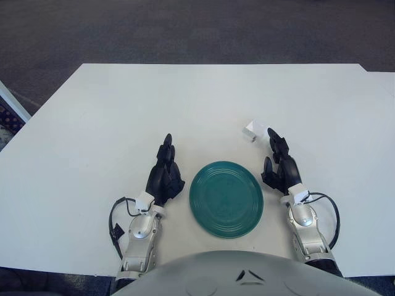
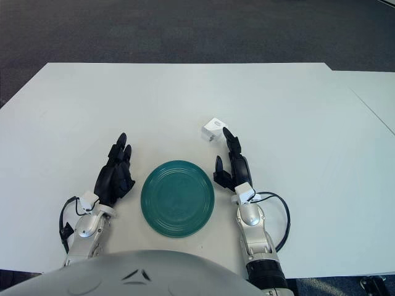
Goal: Put the charger into the plate.
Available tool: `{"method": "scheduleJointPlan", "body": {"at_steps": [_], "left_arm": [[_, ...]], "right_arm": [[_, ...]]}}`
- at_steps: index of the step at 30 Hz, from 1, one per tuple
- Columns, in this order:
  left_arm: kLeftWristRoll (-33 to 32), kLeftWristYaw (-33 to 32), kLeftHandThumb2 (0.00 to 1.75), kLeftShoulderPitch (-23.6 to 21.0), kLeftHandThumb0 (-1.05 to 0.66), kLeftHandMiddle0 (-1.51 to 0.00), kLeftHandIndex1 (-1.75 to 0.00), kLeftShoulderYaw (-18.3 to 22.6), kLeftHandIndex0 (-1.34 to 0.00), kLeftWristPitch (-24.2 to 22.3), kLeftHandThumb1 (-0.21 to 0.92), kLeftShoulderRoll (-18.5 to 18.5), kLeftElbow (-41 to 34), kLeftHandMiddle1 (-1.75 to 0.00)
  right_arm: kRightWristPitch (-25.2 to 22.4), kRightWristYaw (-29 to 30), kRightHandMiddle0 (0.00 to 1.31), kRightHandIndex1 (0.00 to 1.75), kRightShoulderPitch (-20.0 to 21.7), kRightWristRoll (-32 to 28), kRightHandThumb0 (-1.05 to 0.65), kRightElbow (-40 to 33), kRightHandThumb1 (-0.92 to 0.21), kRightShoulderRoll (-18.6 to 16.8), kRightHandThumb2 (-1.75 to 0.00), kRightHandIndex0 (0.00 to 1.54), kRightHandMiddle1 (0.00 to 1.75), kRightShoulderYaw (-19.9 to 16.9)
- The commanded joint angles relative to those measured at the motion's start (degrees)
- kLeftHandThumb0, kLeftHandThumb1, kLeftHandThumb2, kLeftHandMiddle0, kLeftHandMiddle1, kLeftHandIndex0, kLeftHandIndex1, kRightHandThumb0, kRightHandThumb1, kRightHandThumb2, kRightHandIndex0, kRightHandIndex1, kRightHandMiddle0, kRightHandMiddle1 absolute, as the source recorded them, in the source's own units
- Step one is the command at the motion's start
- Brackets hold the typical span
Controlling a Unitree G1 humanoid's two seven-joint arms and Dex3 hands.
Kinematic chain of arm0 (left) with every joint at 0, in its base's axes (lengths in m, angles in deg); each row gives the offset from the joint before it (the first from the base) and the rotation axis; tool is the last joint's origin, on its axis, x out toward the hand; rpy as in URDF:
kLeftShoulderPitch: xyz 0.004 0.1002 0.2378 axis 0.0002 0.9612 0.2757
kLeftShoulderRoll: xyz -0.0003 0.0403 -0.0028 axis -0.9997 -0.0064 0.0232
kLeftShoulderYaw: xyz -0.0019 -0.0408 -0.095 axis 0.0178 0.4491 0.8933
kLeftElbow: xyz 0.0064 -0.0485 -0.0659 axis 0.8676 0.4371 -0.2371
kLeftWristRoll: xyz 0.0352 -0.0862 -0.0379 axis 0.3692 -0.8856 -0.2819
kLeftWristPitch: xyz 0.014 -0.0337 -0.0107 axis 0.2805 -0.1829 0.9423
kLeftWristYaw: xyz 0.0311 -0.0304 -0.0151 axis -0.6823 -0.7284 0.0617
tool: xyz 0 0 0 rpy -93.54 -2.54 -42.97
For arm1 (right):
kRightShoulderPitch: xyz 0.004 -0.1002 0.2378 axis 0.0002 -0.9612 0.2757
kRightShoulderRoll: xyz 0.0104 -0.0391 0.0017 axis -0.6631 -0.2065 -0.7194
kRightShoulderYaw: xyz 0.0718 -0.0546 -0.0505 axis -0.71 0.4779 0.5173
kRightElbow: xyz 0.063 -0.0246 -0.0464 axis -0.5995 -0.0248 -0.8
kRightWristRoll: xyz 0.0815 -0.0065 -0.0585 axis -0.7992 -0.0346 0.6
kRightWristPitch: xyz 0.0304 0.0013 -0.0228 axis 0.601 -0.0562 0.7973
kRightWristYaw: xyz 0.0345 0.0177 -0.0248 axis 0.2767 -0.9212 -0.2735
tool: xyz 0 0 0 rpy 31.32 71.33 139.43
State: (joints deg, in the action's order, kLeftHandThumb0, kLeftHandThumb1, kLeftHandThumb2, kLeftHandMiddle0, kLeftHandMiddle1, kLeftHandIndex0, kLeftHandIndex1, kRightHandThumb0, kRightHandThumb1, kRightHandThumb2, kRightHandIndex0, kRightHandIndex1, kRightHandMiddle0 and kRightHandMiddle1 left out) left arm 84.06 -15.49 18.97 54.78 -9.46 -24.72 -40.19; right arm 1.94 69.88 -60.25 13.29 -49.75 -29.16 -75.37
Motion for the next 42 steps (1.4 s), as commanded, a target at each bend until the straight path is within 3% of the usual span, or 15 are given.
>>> {"method": "scheduleJointPlan", "body": {"at_steps": [1,8,25,30,34,42], "left_arm": [[0.37,-0.33,0.97,1.32,-1.01,0.00,0.00,0.26,0.00,-1.72,0.92,-0.51,2.27,0.00],[1.24,-0.12,0.98,1.57,-1.00,0.00,0.00,-0.04,0.00,-2.39,0.92,-1.02,1.39,0.00],[2.12,-0.84,0.97,1.40,-1.01,0.00,0.00,-0.19,0.00,-4.05,0.92,-1.14,0.87,0.00],[2.87,-0.95,0.97,1.40,-1.00,0.00,0.00,-0.42,0.00,-4.81,0.92,-1.34,0.48,0.00],[3.11,-1.05,0.96,0.94,-1.00,0.00,0.00,-0.49,0.00,-3.15,0.92,-1.04,1.52,0.00],[4.23,-1.78,0.96,-0.20,-0.99,0.00,0.00,-0.80,0.00,-2.64,0.92,-0.78,3.18,0.00]], "right_arm": [[-2.18,-0.18,0.00,0.01,-2.14,0.54,-1.05,2.65,-0.92,0.49,-1.00,0.02,0.34,-0.22],[-0.90,-0.08,0.00,0.01,-1.69,-0.16,-1.05,2.93,-0.92,0.21,-0.97,0.07,0.39,-0.51],[-1.93,2.09,0.00,0.00,-0.41,0.21,-1.02,4.34,-0.92,-0.55,-0.93,0.00,0.33,-1.36],[-3.78,3.02,0.00,0.00,3.49,0.81,-0.98,7.55,-0.92,1.27,-0.92,0.00,0.32,-2.95],[-9.66,1.84,0.00,0.00,11.46,-1.90,-0.92,8.45,-0.92,5.79,-0.91,0.00,0.27,-7.86],[-14.15,3.96,0.00,0.01,19.40,0.09,-0.85,4.32,-0.92,9.44,-0.90,0.01,0.24,-10.90]]}}
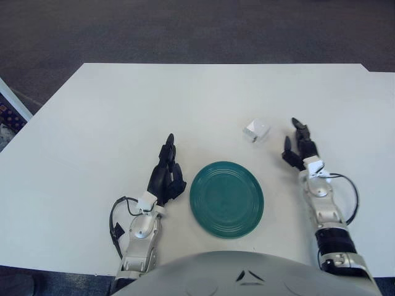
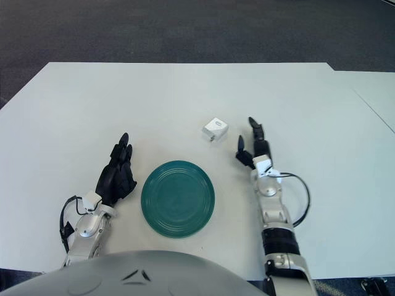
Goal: Put the charger into the plate.
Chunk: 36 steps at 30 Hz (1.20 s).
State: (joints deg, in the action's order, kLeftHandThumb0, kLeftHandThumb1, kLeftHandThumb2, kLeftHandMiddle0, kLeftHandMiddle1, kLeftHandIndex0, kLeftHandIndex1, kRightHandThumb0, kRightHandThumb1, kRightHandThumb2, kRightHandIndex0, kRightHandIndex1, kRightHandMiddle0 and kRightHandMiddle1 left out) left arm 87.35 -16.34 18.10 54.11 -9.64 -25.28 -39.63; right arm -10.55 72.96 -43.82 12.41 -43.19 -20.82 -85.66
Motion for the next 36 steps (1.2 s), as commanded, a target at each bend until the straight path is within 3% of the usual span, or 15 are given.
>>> {"method": "scheduleJointPlan", "body": {"at_steps": [1,6,10,14,20,24,31,36], "left_arm": [[1.28,-1.25,0.96,0.73,-0.99,0.00,0.00,-0.28,0.00,-2.67,0.92,-0.12,2.29,0.00],[2.28,-2.03,0.96,0.92,-0.98,0.00,0.00,-0.83,0.00,-3.49,0.92,-0.18,1.32,0.00],[2.17,-1.84,0.96,0.77,-0.97,0.00,0.00,-0.94,0.00,-3.77,0.92,-0.24,1.29,0.00],[0.17,-0.97,0.97,-0.46,-0.98,0.00,0.00,-0.17,0.00,-2.71,0.92,0.25,4.02,0.00],[-0.05,-1.27,0.97,-0.93,-0.98,0.00,0.00,-0.19,0.00,-2.68,0.92,0.37,4.95,0.00],[0.79,-1.31,0.98,-0.93,-0.99,0.00,0.00,-0.76,0.00,-3.17,0.92,0.05,4.80,0.00],[-0.02,-2.17,0.98,-0.63,-0.98,0.00,0.00,-0.72,0.00,-5.12,0.92,1.29,3.75,0.00],[1.22,-2.62,0.98,-0.35,-0.97,0.00,0.00,-1.11,0.00,-5.58,0.92,0.86,2.89,0.00]], "right_arm": [[-2.58,1.17,0.00,0.01,3.83,1.69,-0.84,-3.40,-0.92,1.64,-0.90,0.01,0.24,-0.65],[-5.78,1.94,0.00,0.00,8.50,6.85,-0.84,-7.13,-0.92,5.21,-0.88,0.02,0.26,0.59],[-3.69,2.83,0.00,0.00,14.13,12.06,-0.87,-3.61,-0.92,8.47,-0.88,0.02,0.28,3.03],[-4.08,0.92,0.00,0.00,21.05,18.32,-0.91,-2.07,-0.92,10.78,-0.86,0.03,0.35,8.45],[-4.01,-2.49,0.00,0.01,26.00,24.21,-0.97,-0.25,-0.92,12.30,-0.86,0.05,0.41,15.36],[0.76,-1.51,0.00,0.00,31.01,33.48,-1.03,6.48,-0.92,13.54,-0.89,0.05,0.38,24.36],[11.92,-1.58,0.00,0.00,36.00,38.93,-1.02,16.83,-0.92,17.19,-0.86,0.06,0.36,31.54],[15.61,1.87,0.00,0.00,38.10,43.49,-0.97,23.07,-0.92,17.12,-0.80,0.06,0.37,35.84]]}}
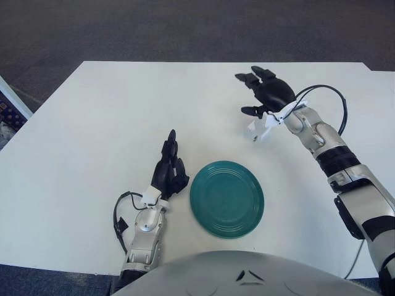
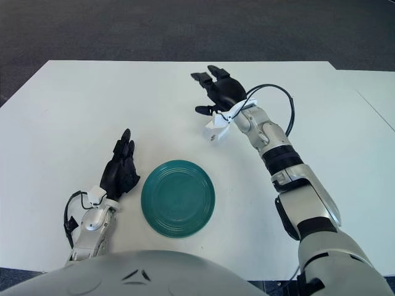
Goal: Put the charger into the plate.
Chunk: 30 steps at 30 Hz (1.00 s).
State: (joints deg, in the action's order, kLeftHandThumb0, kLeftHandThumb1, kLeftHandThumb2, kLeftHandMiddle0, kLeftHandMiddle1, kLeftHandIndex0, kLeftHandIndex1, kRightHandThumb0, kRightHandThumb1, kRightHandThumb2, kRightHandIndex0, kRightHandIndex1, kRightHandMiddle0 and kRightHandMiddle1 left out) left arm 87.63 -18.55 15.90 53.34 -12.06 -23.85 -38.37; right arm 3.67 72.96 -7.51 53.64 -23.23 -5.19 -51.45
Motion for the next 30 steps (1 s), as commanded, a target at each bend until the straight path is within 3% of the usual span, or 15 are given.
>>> {"method": "scheduleJointPlan", "body": {"at_steps": [1,7,12,21,30], "left_arm": [[0.99,-0.26,0.98,2.26,-0.97,0.00,0.00,-0.47,0.00,-2.57,0.92,-0.73,1.37,0.00],[-1.87,1.14,0.96,3.42,-0.98,0.00,0.00,-0.15,0.00,2.42,0.92,0.01,1.76,0.00],[-3.98,1.52,0.94,3.29,-0.99,0.00,0.00,0.15,0.00,3.48,0.92,1.10,2.52,0.00],[-4.16,1.42,0.93,4.29,-0.99,0.00,0.00,-0.13,0.00,3.80,0.92,1.42,1.64,0.00],[-2.43,1.53,0.93,4.49,-1.00,0.00,0.00,-0.44,0.00,5.78,0.92,0.17,2.45,0.00]], "right_arm": [[1.97,2.31,0.00,0.00,2.12,3.24,-0.97,3.25,-0.92,1.90,-0.80,0.06,0.37,2.36],[4.51,6.02,0.00,0.00,3.31,9.15,-0.93,5.65,-0.92,2.76,-0.74,0.05,0.34,7.28],[6.93,10.64,0.00,0.00,4.30,12.56,-0.95,9.98,-0.92,2.68,-0.74,0.06,0.33,11.00],[10.42,14.91,0.00,0.01,7.16,13.76,-0.98,17.12,-0.92,3.63,-0.77,0.08,0.33,13.75],[10.21,15.81,0.00,0.01,8.22,13.62,-0.97,20.59,-0.92,3.59,-0.80,0.09,0.29,14.99]]}}
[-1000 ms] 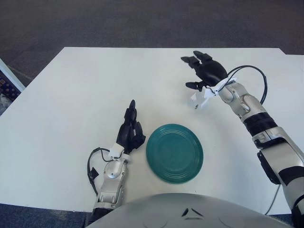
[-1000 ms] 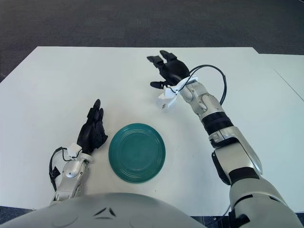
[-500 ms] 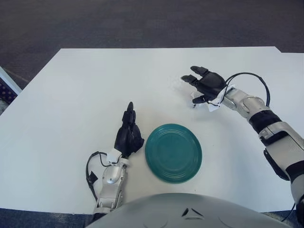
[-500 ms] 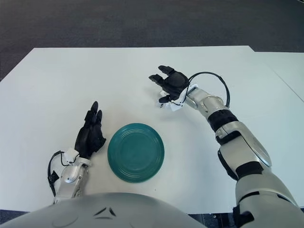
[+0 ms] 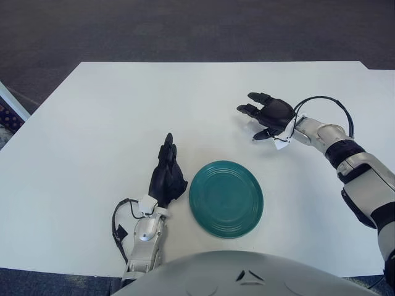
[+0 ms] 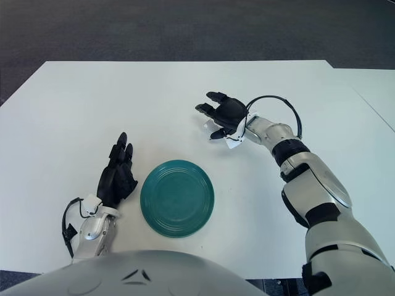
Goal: Put the charger into the plate.
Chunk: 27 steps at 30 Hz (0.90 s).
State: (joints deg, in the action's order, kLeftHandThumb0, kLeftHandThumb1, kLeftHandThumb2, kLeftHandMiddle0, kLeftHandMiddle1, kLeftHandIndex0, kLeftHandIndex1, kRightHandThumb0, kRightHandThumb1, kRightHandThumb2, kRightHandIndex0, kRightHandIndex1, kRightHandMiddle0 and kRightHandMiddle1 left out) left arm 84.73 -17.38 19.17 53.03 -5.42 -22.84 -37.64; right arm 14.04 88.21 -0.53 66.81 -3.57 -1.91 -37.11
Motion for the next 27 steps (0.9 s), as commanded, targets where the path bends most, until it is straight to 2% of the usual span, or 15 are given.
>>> {"method": "scheduleJointPlan", "body": {"at_steps": [1,13,22,27], "left_arm": [[0.53,0.40,0.93,1.21,-1.00,0.00,0.00,-0.14,0.00,-0.73,0.92,-0.86,1.79,0.00],[0.42,0.16,0.92,1.64,-1.01,0.00,0.00,-0.50,0.00,-4.64,0.92,-1.26,0.13,0.00],[-0.83,0.58,0.91,1.53,-1.02,0.00,0.00,-0.32,0.00,-3.25,0.92,-0.49,0.57,0.00],[-0.43,-0.08,0.91,1.94,-1.02,0.00,0.00,-0.62,0.00,-4.24,0.92,-0.13,-0.77,0.00]], "right_arm": [[-0.17,0.58,0.00,0.01,1.31,0.39,-0.96,1.08,-0.92,0.28,-0.79,0.09,0.28,0.73],[-0.13,0.17,0.00,0.00,1.76,-0.07,-0.95,1.91,-0.92,0.01,-0.77,0.10,0.28,1.65],[0.28,-1.82,0.00,0.00,1.63,-0.85,-0.98,3.10,-0.92,-0.23,-0.81,0.09,0.27,1.89],[1.02,-2.92,0.00,0.00,1.59,-1.20,-0.99,4.02,-0.92,-0.49,-0.82,0.09,0.28,2.04]]}}
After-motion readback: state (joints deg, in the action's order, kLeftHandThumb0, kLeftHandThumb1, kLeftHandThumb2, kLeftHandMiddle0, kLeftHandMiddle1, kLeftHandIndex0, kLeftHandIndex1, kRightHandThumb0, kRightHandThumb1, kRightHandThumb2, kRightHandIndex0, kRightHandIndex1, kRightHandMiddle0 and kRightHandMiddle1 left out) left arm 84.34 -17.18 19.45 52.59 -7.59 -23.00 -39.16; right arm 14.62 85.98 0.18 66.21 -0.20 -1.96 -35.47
